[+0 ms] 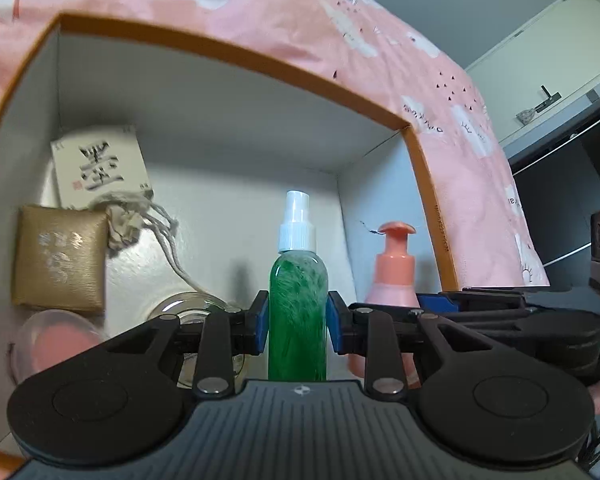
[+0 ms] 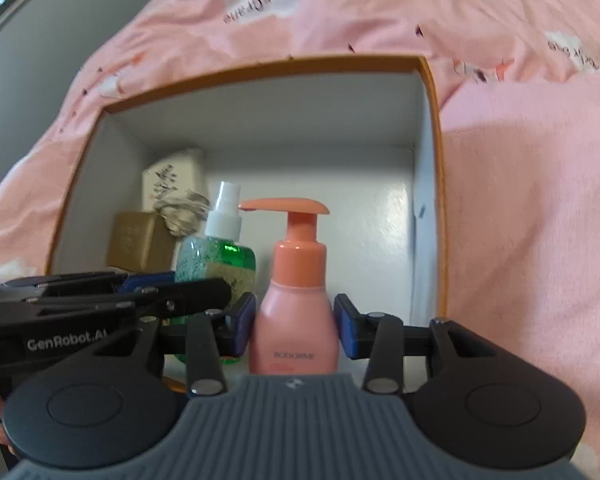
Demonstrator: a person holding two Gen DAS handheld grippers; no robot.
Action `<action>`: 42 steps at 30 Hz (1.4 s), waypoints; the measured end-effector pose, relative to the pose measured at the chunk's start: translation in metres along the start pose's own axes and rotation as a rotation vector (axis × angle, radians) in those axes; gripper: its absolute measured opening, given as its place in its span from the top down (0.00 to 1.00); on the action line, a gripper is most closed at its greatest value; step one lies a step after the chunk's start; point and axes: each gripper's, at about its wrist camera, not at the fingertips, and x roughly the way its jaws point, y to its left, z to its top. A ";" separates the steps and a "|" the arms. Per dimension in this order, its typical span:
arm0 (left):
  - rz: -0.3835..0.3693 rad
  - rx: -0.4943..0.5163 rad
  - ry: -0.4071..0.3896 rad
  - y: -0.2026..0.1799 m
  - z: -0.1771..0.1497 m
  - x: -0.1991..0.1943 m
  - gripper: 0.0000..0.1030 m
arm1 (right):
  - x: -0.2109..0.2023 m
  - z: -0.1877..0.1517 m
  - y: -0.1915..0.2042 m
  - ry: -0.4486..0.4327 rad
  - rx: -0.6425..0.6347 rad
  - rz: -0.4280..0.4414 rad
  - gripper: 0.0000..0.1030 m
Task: Organize rigid objects
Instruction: 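Lift and carry both bottles over the orange box with both tools, then lower the green bottle into the box with the left tool while the right tool releases the pink bottle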
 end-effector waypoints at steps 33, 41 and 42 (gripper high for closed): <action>0.214 0.133 0.028 -0.009 0.014 -0.006 0.76 | 0.028 0.015 0.016 0.123 -0.097 -0.109 0.75; 0.200 0.115 0.017 -0.004 0.010 -0.010 0.76 | 0.046 0.027 0.019 0.126 -0.068 -0.141 0.75; 0.199 0.113 0.017 -0.004 0.010 -0.010 0.76 | 0.048 0.029 0.017 0.128 -0.052 -0.140 0.75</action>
